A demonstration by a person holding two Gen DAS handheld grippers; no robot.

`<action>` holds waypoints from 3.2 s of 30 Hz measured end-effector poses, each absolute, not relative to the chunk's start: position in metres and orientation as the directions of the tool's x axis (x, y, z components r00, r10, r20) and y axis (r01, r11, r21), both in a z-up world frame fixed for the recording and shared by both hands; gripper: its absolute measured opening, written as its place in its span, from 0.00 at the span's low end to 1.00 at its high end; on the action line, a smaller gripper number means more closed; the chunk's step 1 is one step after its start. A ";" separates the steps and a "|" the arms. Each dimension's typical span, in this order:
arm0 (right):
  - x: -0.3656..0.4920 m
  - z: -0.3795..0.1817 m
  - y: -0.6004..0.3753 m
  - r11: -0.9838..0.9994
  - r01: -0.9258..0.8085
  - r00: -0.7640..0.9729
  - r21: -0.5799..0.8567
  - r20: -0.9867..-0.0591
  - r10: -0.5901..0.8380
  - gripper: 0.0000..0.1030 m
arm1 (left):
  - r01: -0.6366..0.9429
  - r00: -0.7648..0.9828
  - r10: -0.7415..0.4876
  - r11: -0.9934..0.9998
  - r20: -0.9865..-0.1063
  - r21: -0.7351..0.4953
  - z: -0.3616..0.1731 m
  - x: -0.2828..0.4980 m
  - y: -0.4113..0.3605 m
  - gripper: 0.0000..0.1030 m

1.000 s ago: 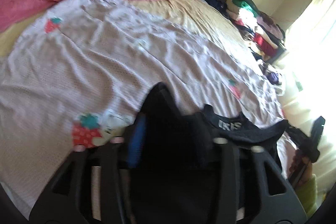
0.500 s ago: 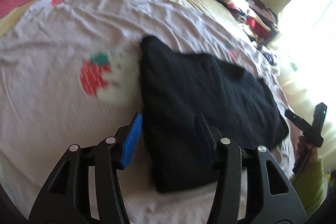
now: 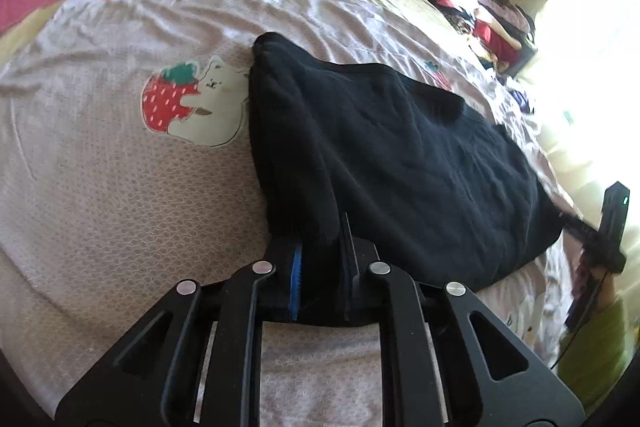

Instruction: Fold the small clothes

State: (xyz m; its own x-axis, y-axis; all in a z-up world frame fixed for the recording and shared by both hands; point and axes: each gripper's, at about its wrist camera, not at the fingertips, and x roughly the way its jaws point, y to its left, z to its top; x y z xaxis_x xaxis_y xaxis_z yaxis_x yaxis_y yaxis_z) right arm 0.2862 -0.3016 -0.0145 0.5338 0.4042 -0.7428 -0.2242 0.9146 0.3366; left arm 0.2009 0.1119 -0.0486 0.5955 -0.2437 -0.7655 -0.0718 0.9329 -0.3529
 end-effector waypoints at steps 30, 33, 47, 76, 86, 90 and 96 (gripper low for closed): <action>0.217 0.034 -0.255 0.953 -0.302 0.689 0.033 -0.683 0.242 0.61 | 0.029 0.649 -0.196 0.972 -0.735 -0.233 -0.008 0.162 0.090 0.36; 0.216 0.035 -0.243 0.945 -0.325 0.682 0.041 -0.683 0.264 0.62 | 0.051 0.655 -0.208 0.971 -0.726 -0.233 -0.001 0.164 0.081 0.44; 0.247 -0.005 -0.225 0.950 -0.305 0.593 0.069 -0.766 0.246 0.71 | 0.033 0.552 -0.153 0.986 -0.820 -0.162 -0.046 0.216 0.057 0.49; 0.219 0.032 -0.179 0.940 -0.340 0.640 0.035 -0.724 0.258 0.88 | 0.027 0.613 -0.214 0.968 -0.761 -0.250 -0.022 0.196 0.086 0.64; 0.204 0.041 -0.105 0.880 -0.474 0.618 0.009 -0.709 0.340 0.88 | -0.041 0.660 -0.178 0.961 -0.729 -0.272 -0.008 0.190 0.134 0.75; 0.196 0.039 -0.067 0.849 -0.528 0.601 -0.013 -0.713 0.362 0.88 | -0.057 0.671 -0.201 0.946 -0.714 -0.320 -0.008 0.189 0.154 0.76; 0.190 0.032 -0.022 0.807 -0.589 0.567 -0.031 -0.728 0.386 0.88 | -0.070 0.673 -0.220 0.931 -0.706 -0.358 -0.012 0.193 0.176 0.76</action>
State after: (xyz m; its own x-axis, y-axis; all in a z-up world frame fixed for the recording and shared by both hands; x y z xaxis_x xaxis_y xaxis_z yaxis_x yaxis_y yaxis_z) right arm 0.1895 -0.0221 0.0323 0.5671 0.3859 -0.7276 -0.5892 0.8074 -0.0310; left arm 0.1931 0.1764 -0.0122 0.6729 -0.2205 -0.7061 -0.0700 0.9313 -0.3575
